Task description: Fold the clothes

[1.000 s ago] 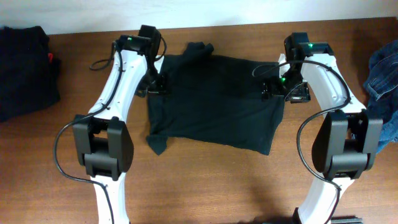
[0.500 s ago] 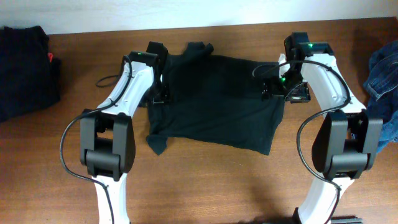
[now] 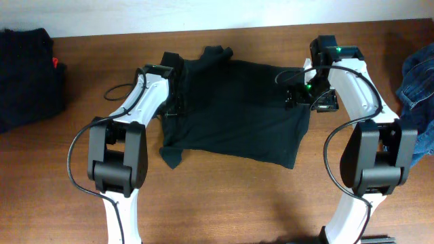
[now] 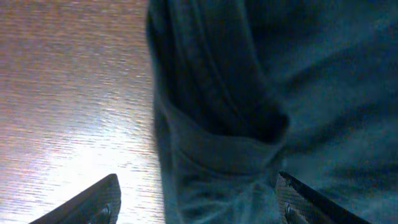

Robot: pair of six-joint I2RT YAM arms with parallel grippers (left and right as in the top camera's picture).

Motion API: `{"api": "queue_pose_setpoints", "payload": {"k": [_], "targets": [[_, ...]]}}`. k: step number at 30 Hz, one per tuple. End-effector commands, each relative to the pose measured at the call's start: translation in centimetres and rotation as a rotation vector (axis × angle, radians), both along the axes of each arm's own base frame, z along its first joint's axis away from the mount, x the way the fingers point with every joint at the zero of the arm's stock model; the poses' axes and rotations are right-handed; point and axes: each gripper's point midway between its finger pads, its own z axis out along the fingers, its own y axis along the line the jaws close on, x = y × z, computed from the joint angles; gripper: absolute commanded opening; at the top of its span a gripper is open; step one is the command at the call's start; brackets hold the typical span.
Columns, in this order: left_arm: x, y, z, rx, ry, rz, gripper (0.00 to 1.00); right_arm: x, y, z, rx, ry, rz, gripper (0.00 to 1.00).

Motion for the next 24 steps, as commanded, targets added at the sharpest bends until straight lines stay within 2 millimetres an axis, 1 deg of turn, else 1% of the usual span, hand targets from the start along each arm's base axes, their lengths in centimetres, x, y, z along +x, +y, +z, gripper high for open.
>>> {"api": "queue_pose_setpoints", "payload": {"k": [1,4,10,13,20,24], "targets": [[0.1,0.8,0.7,0.034,-0.03,0.016,0.79,-0.1,-0.2,0.1,-0.016,0.001,-0.002,0.99],[-0.1,0.8,0.2,0.034,-0.031,0.023,0.79,-0.1,-0.2,0.0,-0.016,0.001,-0.002,0.99],[0.2,1.8,0.3,0.038,-0.035,0.044,0.79,-0.1,-0.2,0.0,-0.016,0.001,-0.002,0.99],[0.3,2.9,0.3,0.039,-0.034,0.069,0.79,-0.1,-0.2,0.1,-0.016,0.001,-0.002,0.99],[0.7,6.4,0.3,0.053,-0.035,0.143,0.78,-0.1,-0.2,0.1,-0.016,0.001,-0.002,0.99],[0.9,8.5,0.8,0.052,-0.046,0.19,0.78,-0.1,-0.2,0.0,-0.016,0.001,-0.002,0.99]]}}
